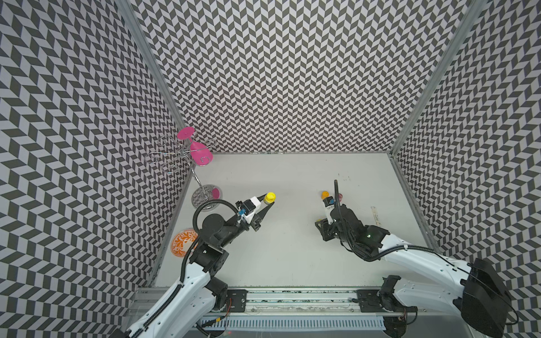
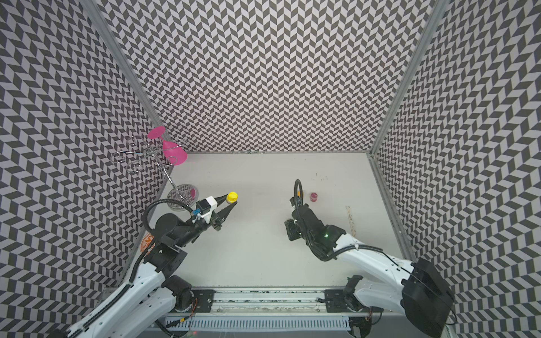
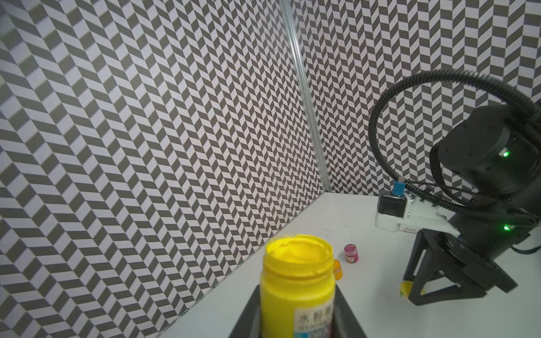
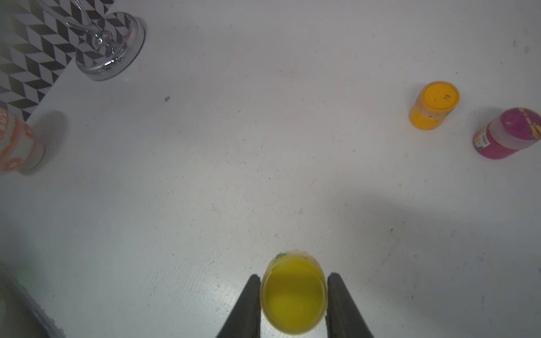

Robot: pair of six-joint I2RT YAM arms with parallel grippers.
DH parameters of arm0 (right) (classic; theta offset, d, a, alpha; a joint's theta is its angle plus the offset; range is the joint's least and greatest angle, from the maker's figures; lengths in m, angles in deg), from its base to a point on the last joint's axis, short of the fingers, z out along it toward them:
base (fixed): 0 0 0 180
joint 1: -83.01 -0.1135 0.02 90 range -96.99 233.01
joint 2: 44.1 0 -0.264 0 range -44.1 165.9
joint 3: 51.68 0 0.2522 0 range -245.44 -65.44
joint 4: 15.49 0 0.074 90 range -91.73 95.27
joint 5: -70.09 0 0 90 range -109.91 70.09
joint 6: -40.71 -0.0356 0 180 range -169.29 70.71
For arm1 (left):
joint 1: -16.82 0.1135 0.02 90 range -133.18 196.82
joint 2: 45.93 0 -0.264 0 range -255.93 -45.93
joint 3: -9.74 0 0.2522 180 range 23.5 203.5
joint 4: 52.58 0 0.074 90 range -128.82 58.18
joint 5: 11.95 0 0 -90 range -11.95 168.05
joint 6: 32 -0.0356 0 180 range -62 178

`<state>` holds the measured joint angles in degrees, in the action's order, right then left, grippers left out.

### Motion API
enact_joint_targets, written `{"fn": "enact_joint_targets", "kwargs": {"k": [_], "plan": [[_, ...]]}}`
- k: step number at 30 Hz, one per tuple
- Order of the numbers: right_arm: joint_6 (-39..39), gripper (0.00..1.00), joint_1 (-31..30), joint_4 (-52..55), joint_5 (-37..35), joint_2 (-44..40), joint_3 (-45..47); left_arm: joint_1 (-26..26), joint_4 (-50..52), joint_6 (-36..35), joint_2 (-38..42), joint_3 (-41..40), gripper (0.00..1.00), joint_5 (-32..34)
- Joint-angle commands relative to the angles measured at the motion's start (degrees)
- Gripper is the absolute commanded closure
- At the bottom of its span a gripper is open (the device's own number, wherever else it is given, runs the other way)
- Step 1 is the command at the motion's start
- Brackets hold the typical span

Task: Close the paint jar lid
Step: Pick up the lid from the center of the board, then close the lid on the paint jar.

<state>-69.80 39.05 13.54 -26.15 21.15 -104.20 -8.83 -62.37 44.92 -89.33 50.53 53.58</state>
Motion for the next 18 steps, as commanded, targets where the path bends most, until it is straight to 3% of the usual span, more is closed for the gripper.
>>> {"fn": "enact_joint_targets", "kwargs": {"k": [1, 6, 10, 14, 18], "plan": [[4.2, 0.72, 3.4, -0.1, 3.7, -1.8, -2.7, 0.6, -8.0, 4.7, -6.3, 4.4, 0.7, -6.5], [7.5, 0.72, 10.4, 0.9, 6.3, -3.2, -6.9, 0.6, -19.2, 5.5, -18.5, 8.6, 0.7, -13.0], [10.1, 0.71, 11.4, 0.7, 8.4, -4.0, -10.0, 0.7, -25.4, 2.5, -22.8, 7.0, 0.7, -21.0], [13.9, 0.71, 11.4, 1.8, 14.2, -4.3, -12.8, -0.1, -18.3, -4.9, -22.7, 7.1, 0.7, -23.0], [15.9, 0.71, 11.4, -2.0, 20.5, -6.3, -11.4, -2.9, -7.8, -14.4, -23.0, 8.8, 0.7, -17.3]]}}
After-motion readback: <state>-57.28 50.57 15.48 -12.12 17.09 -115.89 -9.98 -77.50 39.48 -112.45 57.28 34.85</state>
